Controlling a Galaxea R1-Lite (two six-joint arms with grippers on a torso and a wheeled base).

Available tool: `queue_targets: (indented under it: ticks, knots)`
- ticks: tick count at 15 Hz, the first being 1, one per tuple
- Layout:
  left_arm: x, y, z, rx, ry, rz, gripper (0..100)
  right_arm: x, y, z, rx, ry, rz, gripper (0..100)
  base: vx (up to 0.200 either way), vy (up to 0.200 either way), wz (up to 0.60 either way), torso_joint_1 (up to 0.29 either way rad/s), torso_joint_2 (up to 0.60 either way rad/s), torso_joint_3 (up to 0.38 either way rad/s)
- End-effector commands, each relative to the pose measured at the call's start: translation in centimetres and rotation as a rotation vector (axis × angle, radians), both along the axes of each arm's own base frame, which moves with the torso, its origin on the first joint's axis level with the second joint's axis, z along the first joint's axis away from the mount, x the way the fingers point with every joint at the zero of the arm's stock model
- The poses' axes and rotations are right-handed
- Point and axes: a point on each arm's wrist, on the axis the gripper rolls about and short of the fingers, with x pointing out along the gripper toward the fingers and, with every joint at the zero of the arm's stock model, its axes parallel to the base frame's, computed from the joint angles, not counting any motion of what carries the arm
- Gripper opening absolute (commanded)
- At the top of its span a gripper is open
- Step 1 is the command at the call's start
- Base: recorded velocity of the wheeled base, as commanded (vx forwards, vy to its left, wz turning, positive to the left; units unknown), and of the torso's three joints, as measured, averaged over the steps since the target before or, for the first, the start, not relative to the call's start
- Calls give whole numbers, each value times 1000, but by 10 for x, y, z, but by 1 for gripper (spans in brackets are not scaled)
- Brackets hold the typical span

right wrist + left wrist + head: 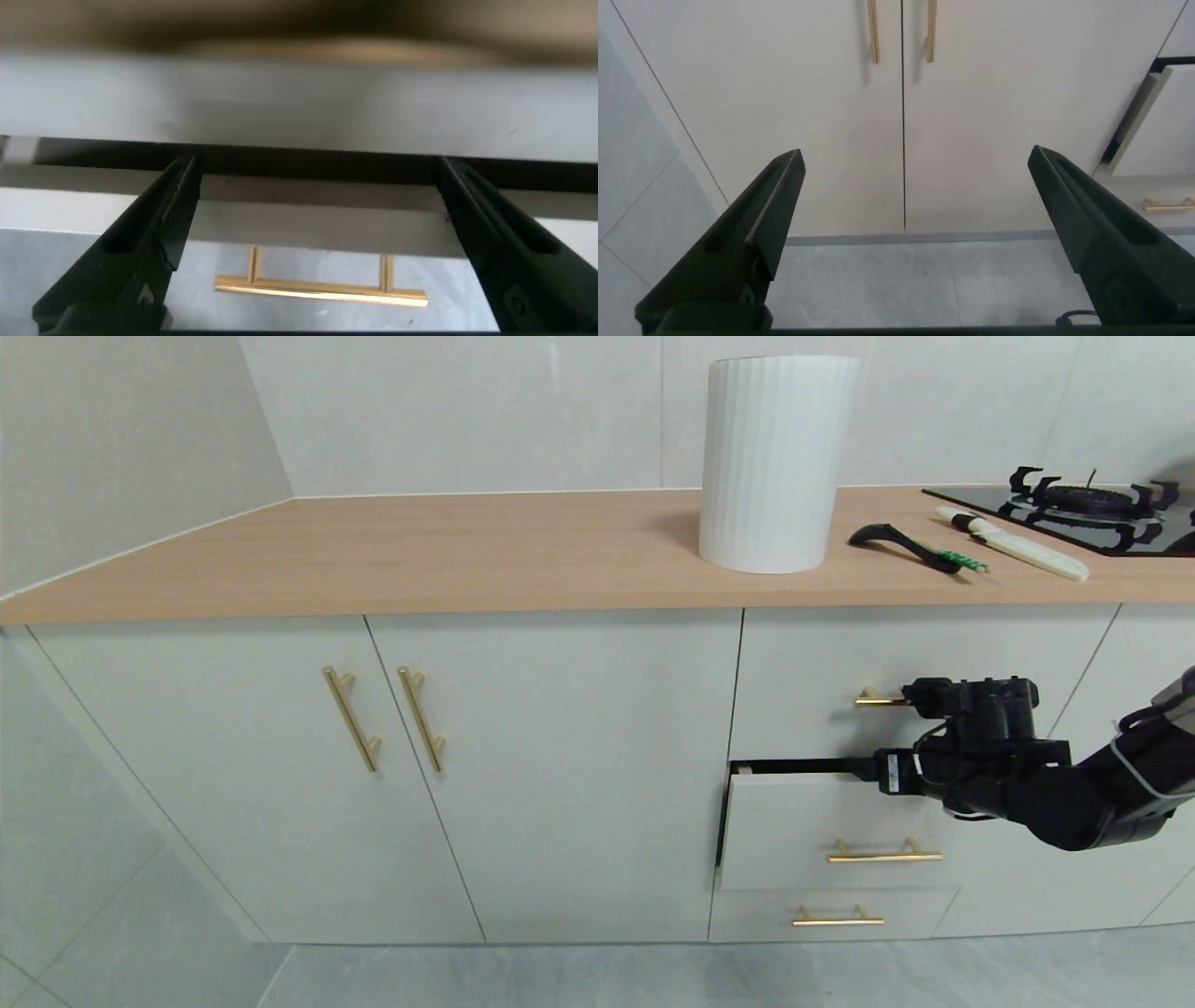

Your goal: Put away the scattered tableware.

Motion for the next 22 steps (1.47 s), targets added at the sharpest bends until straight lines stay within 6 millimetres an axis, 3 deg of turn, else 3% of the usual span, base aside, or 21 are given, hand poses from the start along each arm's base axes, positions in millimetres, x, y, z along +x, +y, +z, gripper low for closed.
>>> queue_targets:
  ticks: [1,9,15,16,18,22]
  knots:
    - [0,0,0,0,0,0,100,-1,0,-7,-4,28,2,100,0,0,0,0,0,0]
    - [0,0,0,0,0,-1,100,-28,-3,-3,-51,58,31,100,0,0,0,0,0,0]
    - [0,0,0,0,0,0,100,-75,-8,12,-57,76,38,100,0,0,0,0,0,0]
    - [0,0,0,0,0,0,100,-75,-8,12,-57,76,38,100,0,0,0,0,0,0]
    - [0,0,0,0,0,0,100,-103,-12,12,-63,121,40,100,0,0,0,0,0,0]
    - [0,0,0,0,0,-1,100,-130,-15,19,-109,251,72,100,0,0,0,0,0,0]
